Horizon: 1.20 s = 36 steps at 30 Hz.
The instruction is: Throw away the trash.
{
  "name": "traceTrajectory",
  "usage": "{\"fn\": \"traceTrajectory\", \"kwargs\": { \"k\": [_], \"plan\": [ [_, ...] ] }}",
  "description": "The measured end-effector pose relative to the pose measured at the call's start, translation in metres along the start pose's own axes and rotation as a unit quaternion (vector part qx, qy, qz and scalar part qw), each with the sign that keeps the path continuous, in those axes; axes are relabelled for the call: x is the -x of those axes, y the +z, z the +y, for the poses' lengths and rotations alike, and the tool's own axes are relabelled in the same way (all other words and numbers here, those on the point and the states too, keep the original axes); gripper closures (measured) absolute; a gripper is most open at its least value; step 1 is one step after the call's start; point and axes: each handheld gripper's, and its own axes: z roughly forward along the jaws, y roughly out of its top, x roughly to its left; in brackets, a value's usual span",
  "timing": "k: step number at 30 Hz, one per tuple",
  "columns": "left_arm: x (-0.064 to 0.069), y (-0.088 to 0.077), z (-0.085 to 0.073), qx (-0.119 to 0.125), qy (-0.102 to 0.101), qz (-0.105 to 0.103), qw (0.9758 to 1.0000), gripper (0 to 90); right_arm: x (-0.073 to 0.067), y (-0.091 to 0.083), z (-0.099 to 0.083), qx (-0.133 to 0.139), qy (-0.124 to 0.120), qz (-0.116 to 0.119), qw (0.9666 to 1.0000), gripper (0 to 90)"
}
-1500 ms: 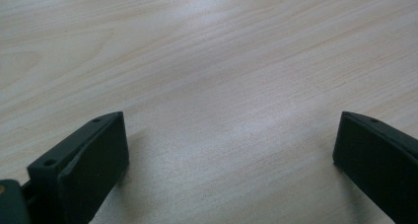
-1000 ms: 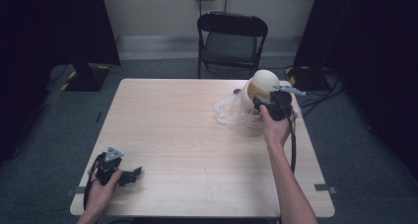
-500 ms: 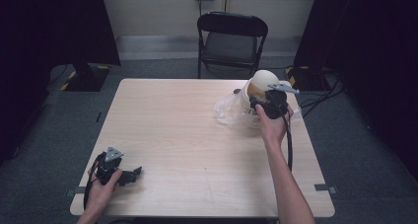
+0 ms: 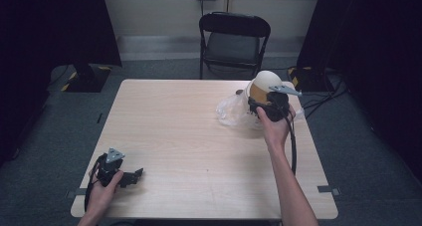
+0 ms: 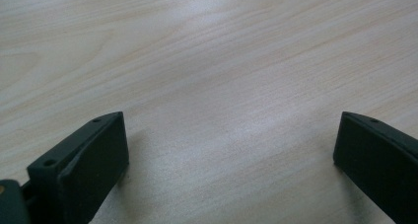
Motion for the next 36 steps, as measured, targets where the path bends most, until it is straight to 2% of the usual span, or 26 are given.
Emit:
{"fn": "traceTrajectory", "kwargs": {
  "k": [9,19,24,28,36],
  "plan": [
    [0.0,0.0,0.0,0.0,0.002,-0.002,1.0,0.0,-0.003,-0.012,-0.008,-0.005,-0.014,0.025,0.9996,17.4],
    [0.0,0.0,0.0,0.0,0.002,-0.002,1.0,0.0,-0.002,-0.029,-0.019,-0.012,-0.023,0.041,0.9988,15.0],
    [0.0,0.0,0.0,0.0,0.002,-0.002,1.0,0.0,0.0,-0.034,-0.03,-0.022,-0.026,0.038,0.9987,14.8],
    [0.0,0.0,0.0,0.0,0.002,-0.002,1.0,0.0,0.007,-0.039,-0.041,-0.025,-0.012,0.037,0.9989,14.8],
    [0.0,0.0,0.0,0.0,0.002,-0.001,1.0,0.0,0.014,-0.05,-0.064,-0.043,-0.017,0.037,0.9982,14.6]
  ]
}}
